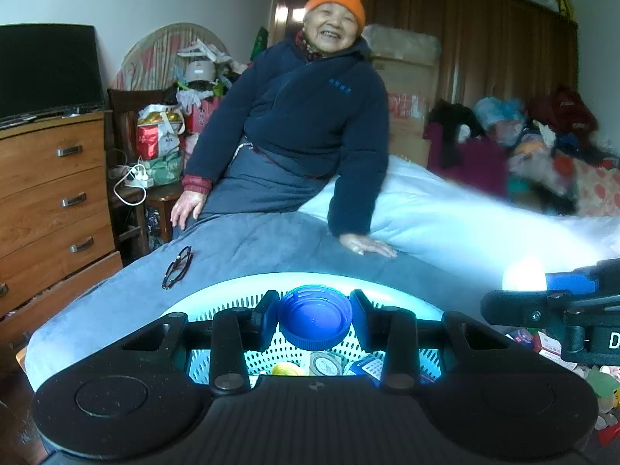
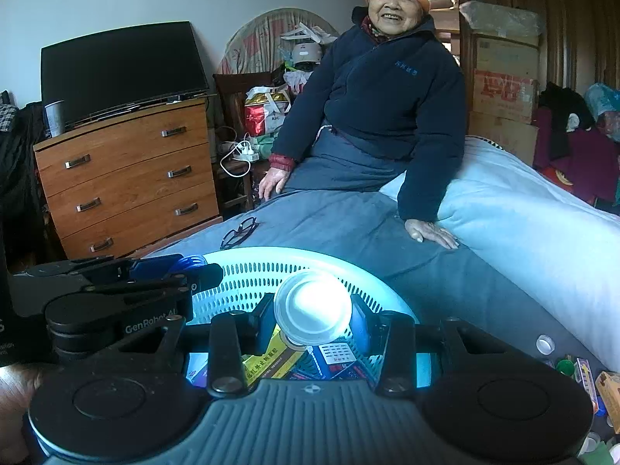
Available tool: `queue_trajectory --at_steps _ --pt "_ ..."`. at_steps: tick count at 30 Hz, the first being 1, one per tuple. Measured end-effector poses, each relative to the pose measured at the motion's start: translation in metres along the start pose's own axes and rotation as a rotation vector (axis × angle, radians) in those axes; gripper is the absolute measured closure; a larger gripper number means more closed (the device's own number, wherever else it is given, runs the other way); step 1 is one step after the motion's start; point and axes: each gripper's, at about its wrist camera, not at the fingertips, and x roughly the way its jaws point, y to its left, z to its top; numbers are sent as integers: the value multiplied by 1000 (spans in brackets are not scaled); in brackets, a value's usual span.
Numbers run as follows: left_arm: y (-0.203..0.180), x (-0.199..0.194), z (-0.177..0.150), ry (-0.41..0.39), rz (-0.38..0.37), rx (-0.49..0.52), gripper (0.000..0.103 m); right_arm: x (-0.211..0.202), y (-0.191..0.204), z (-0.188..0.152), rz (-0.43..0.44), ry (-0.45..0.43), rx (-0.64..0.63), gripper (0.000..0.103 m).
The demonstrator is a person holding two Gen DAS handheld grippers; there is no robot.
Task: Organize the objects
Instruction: 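Open both tools to drop the blue cap and white lid into the basket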
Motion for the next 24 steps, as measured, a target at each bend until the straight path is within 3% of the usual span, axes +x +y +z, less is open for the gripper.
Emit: queue_trajectory --at_steps 2,3,5,8,12,16,20,24 --pt "0 0 0 -1 3 1 61 0 -1 -1 -6 -8 3 55" --pt "0 0 -1 -4 5 1 56 0 -2 -2 -9 -11 6 43" --pt "0 1 -2 -11 18 -3 43 -1 -2 -5 -17 -25 5 28" --pt "0 0 -3 -21 34 -8 38 -9 -7 -13 -34 -50 21 28" --pt "-9 -6 -3 -40 0 -7 34 -41 -32 -40 -52 -136 90 28" --pt "-45 -23 0 -100 -114 47 28 -71 -74 -101 -138 -130 179 27" --pt "-95 -35 -3 -126 -275 102 21 -94 -122 -172 -254 -23 272 27" --pt "-146 -39 -19 -104 -435 160 17 -119 -160 -235 -359 66 345 27"
